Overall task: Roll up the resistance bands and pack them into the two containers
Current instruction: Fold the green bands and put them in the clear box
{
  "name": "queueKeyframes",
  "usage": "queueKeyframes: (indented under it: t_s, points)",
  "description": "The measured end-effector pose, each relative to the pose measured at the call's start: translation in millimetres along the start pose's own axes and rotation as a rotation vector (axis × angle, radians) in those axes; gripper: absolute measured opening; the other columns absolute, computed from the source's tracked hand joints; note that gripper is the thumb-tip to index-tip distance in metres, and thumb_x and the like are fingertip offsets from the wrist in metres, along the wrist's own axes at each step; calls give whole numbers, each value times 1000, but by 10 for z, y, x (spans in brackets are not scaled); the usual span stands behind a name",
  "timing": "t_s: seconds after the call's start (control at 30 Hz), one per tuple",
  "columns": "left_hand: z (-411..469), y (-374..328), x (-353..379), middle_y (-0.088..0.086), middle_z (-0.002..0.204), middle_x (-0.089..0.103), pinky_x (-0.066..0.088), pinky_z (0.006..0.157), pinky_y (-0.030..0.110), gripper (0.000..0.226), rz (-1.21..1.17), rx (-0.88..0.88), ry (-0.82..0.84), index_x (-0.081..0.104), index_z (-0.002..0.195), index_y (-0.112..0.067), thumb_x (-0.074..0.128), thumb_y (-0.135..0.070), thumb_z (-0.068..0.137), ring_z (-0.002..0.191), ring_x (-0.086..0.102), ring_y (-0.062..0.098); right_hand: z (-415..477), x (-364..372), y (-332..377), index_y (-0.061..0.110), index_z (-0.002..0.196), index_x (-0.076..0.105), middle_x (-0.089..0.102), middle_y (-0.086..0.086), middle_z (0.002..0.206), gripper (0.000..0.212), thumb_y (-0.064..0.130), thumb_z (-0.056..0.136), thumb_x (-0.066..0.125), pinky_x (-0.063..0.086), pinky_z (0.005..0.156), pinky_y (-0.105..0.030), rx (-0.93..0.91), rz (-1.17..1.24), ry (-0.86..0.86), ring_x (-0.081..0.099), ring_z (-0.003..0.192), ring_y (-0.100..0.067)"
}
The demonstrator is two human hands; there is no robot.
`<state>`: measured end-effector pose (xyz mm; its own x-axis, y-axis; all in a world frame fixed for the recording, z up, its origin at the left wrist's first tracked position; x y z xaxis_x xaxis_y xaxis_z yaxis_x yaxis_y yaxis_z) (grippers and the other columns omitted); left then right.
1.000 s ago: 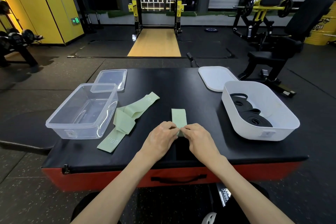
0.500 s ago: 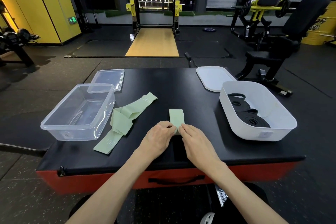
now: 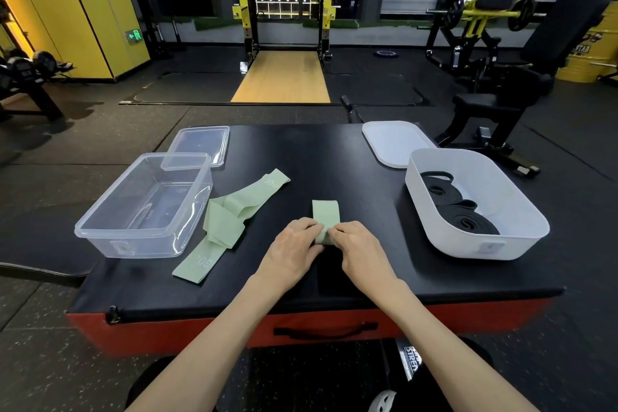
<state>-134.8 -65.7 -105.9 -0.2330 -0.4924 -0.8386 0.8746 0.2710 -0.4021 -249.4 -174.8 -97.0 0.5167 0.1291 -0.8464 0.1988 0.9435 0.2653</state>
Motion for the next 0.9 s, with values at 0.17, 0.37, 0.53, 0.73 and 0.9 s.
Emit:
queueKeyframes:
  t_s: [0.17,0.37,0.53,0.73,0.9]
  points:
    - [39,-25,-17,4,104,63,47,86,37,20,-2,22,8,64,108,-9,59,-7,89,98,57,22,23,33,-44,7,91,66,63,-1,84,29,-15,74,59,38,64,-21,9,-4,41,53,80,-22]
    - [41,-30,-53,5,104,63,43,89,34,21,17,47,65,64,109,-10,56,-8,90,99,56,21,-8,-22,-14,5,88,66,62,-3,83,35,-21,66,57,37,64,-21,-26,8,35,53,77,-24]
    - [-14,-46,-63,5,101,63,42,88,33,20,18,50,88,65,108,-10,59,-11,89,97,56,21,-90,-37,-5,4,95,68,65,-4,89,42,-22,63,59,38,67,-20,-59,7,45,56,79,-24]
    - [-102,-84,-86,5,97,63,40,84,26,19,-13,76,89,66,107,-9,61,-11,89,92,56,19,-192,-58,8,5,103,67,64,-4,96,43,-19,68,58,46,70,-26,-76,14,70,56,87,-24]
    - [-103,-53,-70,5,96,61,44,84,34,15,23,91,103,64,101,-9,52,-15,94,90,54,21,-216,-87,51,2,104,65,64,-7,94,43,-18,66,65,55,69,-32,-101,8,56,60,85,-26]
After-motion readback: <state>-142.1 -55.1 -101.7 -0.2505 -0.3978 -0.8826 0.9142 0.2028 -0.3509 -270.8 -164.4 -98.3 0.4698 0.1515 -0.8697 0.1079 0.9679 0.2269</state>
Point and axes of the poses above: each hand's wrist, its own z-axis towards the middle knuckle, its own x-axis out of the palm, y = z × x, the point moved 1 cm from there along z, towards the middle knuckle
